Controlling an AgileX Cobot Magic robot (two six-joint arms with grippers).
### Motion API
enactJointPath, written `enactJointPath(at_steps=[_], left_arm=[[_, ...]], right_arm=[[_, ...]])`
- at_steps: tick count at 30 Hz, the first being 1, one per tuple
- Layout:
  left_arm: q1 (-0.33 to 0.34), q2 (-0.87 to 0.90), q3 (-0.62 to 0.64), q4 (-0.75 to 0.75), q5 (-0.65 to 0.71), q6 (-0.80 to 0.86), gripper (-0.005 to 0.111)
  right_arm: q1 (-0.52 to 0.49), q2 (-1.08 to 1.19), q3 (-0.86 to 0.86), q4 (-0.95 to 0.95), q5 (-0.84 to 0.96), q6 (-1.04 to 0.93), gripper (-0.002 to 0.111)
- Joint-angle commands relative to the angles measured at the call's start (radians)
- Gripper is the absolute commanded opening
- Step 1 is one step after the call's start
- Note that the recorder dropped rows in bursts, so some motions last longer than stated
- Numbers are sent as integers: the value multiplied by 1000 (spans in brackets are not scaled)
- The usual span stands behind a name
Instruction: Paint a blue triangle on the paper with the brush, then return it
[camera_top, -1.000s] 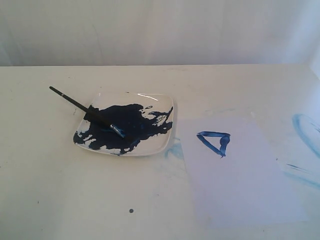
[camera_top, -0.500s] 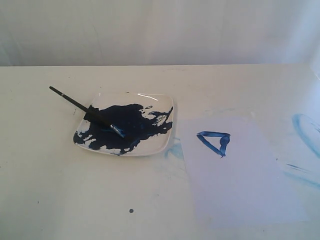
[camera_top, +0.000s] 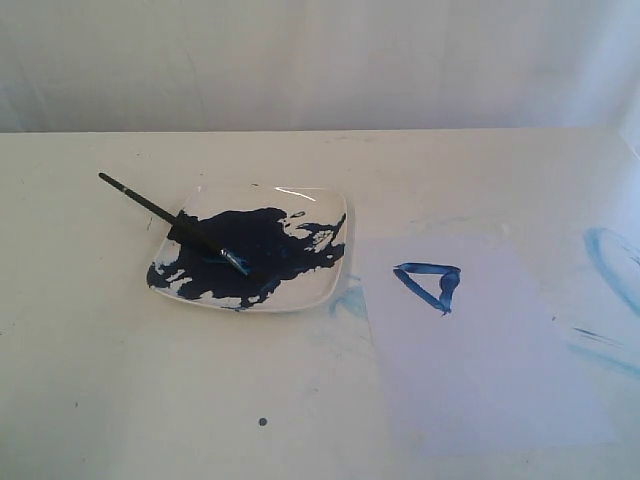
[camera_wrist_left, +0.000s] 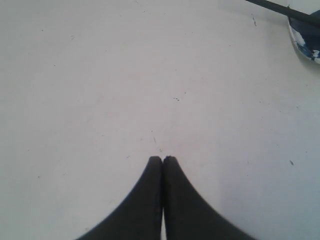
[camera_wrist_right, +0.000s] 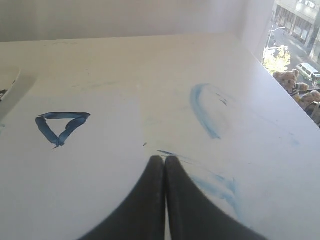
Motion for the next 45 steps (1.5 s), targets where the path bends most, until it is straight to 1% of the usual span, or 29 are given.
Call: enactJointPath(at_steps=[1,6,9,23,27,45], left_arm=[[3,-5,0,4,1,-4,0],[3,-5,0,4,1,-4,0],[-20,-5,0,4,1,-4,0],[-22,-5,0,4,1,-4,0],[-39,-5,0,4,1,-4,0],[-39,-5,0,4,1,-4,0]], right_arm=[[-9,-5,5,2,-20,-9,0],[-9,-5,5,2,-20,-9,0],[-9,-5,5,2,-20,-9,0],[-9,-5,5,2,-20,-9,0],[-9,-5,5,4,-20,-9,0],[-9,-5,5,1,-20,-9,0]])
